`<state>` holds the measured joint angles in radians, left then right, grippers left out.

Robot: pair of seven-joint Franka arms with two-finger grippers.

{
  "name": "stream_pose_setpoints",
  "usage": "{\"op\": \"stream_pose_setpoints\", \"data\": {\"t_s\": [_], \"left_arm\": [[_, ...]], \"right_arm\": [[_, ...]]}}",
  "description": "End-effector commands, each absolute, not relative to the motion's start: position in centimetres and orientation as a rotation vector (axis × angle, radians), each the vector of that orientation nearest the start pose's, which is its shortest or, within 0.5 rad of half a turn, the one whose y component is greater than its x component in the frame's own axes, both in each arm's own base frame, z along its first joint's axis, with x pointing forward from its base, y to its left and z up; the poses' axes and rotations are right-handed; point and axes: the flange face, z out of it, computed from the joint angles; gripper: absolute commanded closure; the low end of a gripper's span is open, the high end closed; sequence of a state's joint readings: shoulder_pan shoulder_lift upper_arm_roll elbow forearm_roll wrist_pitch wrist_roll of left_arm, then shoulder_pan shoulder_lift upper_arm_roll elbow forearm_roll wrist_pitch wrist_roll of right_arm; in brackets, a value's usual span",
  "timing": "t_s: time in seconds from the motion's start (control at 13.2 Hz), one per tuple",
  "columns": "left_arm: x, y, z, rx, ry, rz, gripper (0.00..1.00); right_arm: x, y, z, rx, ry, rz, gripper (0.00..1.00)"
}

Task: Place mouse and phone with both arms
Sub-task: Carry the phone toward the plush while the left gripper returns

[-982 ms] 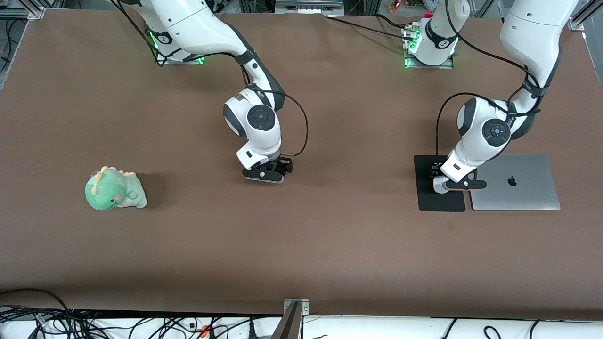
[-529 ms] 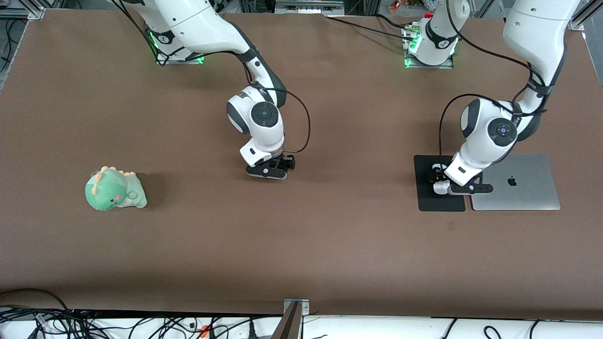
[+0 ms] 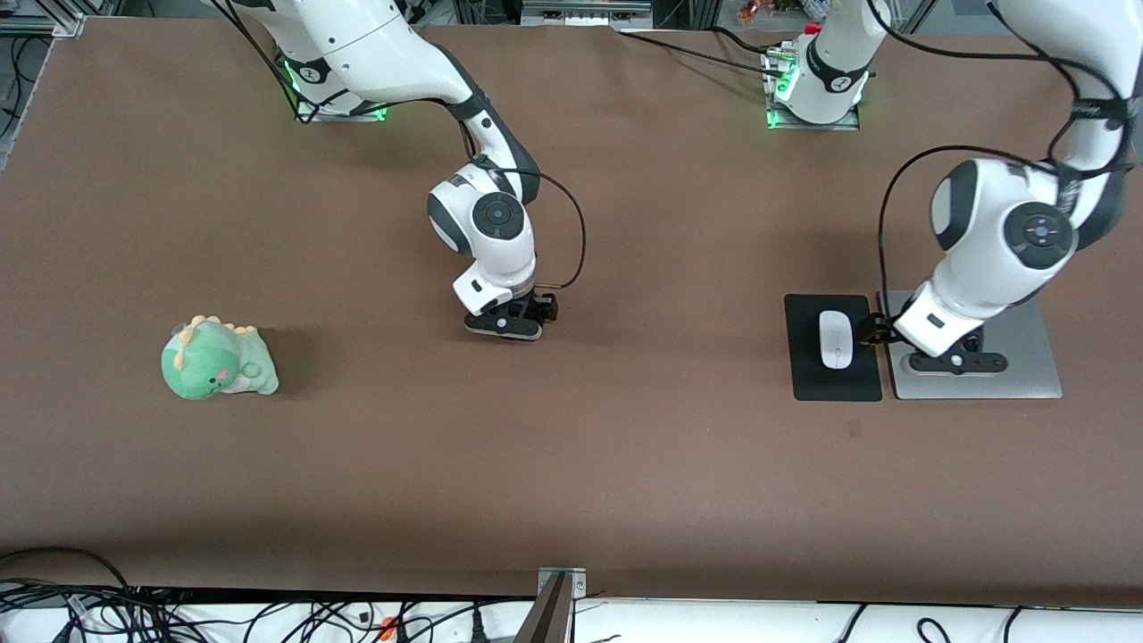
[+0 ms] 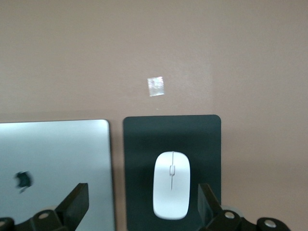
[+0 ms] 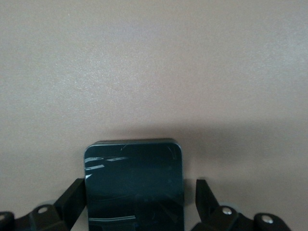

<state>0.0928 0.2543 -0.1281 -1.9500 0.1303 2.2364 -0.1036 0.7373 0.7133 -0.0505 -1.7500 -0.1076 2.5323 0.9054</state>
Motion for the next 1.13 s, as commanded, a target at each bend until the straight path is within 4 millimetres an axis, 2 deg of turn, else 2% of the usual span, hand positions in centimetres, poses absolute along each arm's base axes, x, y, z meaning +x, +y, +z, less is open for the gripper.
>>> {"op": "stream_pose_setpoints", "data": {"t_s": [0.0, 0.08, 0.15, 0.23, 0.3, 0.45, 0.6, 0.83, 1.06], "left_arm": [[61.0, -1.2, 42.2, -3.104, 0.051, -0.001, 0.0], [60.9, -1.0, 44.6, -3.106, 0.048, 0.01, 0.0], [60.8, -0.9, 47.0, -3.103, 0.04, 0.019, 0.0], [60.7, -0.8, 49.2, -3.1, 0.035, 0.038, 0.0], [60.7, -0.4, 51.2, -3.1, 0.02, 0.051, 0.0], [60.6, -0.2, 54.4, -3.099, 0.011, 0.06, 0.0], [60.5, -0.2, 56.8, -3.099, 0.008, 0.056, 0.0], [60.5, -0.1, 58.3, -3.118, 0.001, 0.024, 0.0], [60.4, -0.4, 59.2, -3.12, 0.002, 0.011, 0.0]], "right_arm": [[51.0, 43.0, 16.6, -3.149, 0.179, -0.224, 0.02], [51.0, 42.9, 16.6, -3.151, 0.177, -0.222, 0.13], [51.1, 42.9, 16.6, -3.152, 0.185, -0.217, 0.45], [51.1, 42.8, 16.6, -3.155, 0.186, -0.214, 0.71], [51.2, 42.8, 16.7, -3.152, 0.188, -0.216, 0.87], [51.7, 42.5, 17.4, -3.167, 0.175, -0.206, 0.94], [53.6, 41.5, 19.4, -3.212, 0.189, -0.155, 0.95], [57.3, 36.6, 23.9, -3.236, 0.097, -0.085, 1.0], [59.8, 31.3, 26.4, -3.193, -0.031, -0.006, 1.0]]}}
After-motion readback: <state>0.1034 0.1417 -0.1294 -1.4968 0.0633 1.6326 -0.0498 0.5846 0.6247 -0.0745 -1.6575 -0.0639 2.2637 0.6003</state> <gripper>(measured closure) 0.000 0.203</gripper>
